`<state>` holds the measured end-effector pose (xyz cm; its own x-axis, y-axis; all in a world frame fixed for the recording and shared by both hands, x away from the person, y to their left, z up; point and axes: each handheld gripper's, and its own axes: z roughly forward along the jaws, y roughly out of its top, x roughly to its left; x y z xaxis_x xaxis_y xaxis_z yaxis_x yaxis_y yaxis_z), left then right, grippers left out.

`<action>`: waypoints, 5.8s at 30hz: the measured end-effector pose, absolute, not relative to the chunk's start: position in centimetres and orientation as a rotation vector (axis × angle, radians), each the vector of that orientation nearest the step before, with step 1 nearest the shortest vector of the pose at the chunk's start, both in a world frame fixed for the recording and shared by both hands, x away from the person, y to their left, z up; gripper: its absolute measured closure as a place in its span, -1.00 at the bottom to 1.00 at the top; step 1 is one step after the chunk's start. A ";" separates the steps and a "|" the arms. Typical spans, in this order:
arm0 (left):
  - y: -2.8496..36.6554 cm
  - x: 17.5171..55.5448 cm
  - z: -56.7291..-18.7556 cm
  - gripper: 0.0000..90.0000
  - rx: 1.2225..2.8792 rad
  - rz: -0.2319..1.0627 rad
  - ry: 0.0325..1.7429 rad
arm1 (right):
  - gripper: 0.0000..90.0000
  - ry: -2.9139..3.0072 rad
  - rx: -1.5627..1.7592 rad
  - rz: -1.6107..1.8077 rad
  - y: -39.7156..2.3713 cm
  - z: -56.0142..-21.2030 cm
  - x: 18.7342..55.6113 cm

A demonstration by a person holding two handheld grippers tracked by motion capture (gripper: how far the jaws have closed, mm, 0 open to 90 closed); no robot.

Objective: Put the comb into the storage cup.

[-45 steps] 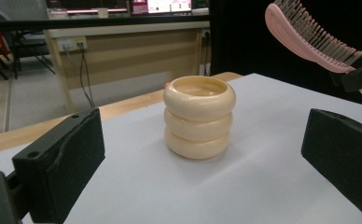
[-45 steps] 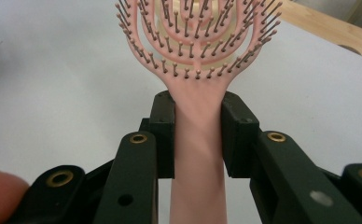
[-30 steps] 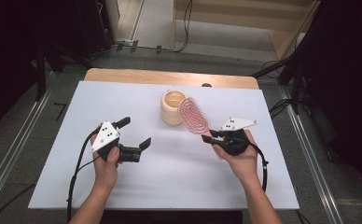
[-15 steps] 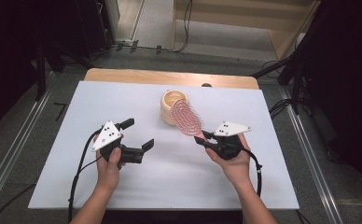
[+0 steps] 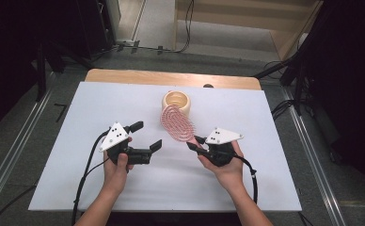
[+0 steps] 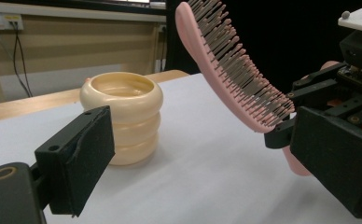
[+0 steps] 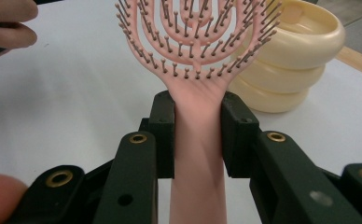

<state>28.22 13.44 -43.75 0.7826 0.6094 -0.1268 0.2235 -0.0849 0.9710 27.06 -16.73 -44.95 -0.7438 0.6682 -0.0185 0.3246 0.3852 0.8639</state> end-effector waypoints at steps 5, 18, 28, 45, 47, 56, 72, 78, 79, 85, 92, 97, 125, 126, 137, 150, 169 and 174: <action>13.1 28.0 -43.6 -0.85 1.639 0.341 0.667 | 0.50 2.281 0.836 1.306 -16.0 -45.0 26.7; 12.2 28.1 -43.6 -0.53 1.627 0.252 0.729 | 0.50 2.281 0.792 1.300 -14.4 -45.4 26.0; 11.8 28.0 -43.7 -0.39 1.623 0.222 0.719 | 0.50 2.292 0.752 1.308 -13.3 -45.6 25.7; 12.2 28.1 -43.6 -0.09 1.582 0.166 0.709 | 0.50 2.288 0.713 1.332 -12.1 -45.5 24.9; 12.2 28.0 -43.6 -0.06 1.577 0.165 0.705 | 0.50 2.283 0.714 1.336 -12.1 -45.4 24.8; 12.2 28.3 -43.7 -0.03 1.559 0.109 0.725 | 0.50 2.252 0.685 1.330 -11.7 -45.3 24.4; 12.4 28.7 -43.8 0.21 1.538 0.017 0.751 | 0.50 2.219 0.675 1.318 -11.2 -45.9 24.2; 12.5 28.7 -43.8 0.38 1.508 -0.052 0.711 | 0.50 2.226 0.666 1.315 -10.9 -46.1 24.2; 12.5 28.7 -43.8 0.39 1.507 -0.054 0.707 | 0.49 2.225 0.671 1.328 -11.0 -46.1 24.2; 12.9 28.8 -43.7 0.39 1.508 -0.047 0.699 | 0.21 2.238 0.680 1.405 -11.4 -46.0 24.5; 13.4 28.8 -43.3 0.39 1.501 -0.011 0.688 | -0.45 2.218 0.707 1.490 -12.2 -45.7 24.7; 13.8 28.8 -43.2 0.39 1.501 0.013 0.692 | -0.81 2.208 0.739 1.540 -12.6 -45.7 24.9; 14.2 29.9 -41.4 0.39 1.504 0.090 0.706 | -1.00 2.135 0.869 1.550 -21.2 -47.2 24.0; 14.2 29.9 -41.3 0.39 1.507 0.093 0.704 | -1.00 2.129 0.879 1.548 -21.5 -47.3 23.9; 14.4 30.7 -40.6 0.39 1.495 0.112 0.701 | -1.00 2.048 0.948 1.540 -24.5 -47.4 23.8; 14.4 31.9 -40.0 0.39 1.497 0.125 0.710 | -1.00 1.974 0.994 1.542 -27.5 -47.8 23.4; 13.8 34.0 -38.4 0.39 1.508 0.156 0.710 | -1.00 1.925 1.026 1.541 -29.7 -48.2 23.5; 13.8 34.8 -37.9 0.39 1.505 0.164 0.713 | -1.00 1.921 1.033 1.537 -29.9 -48.4 23.5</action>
<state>34.79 13.84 -37.95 0.7893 0.5200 -0.3265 0.3248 0.0976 0.9407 23.54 -29.86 -48.38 -0.6069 0.7893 0.0933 0.2640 0.0894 0.9604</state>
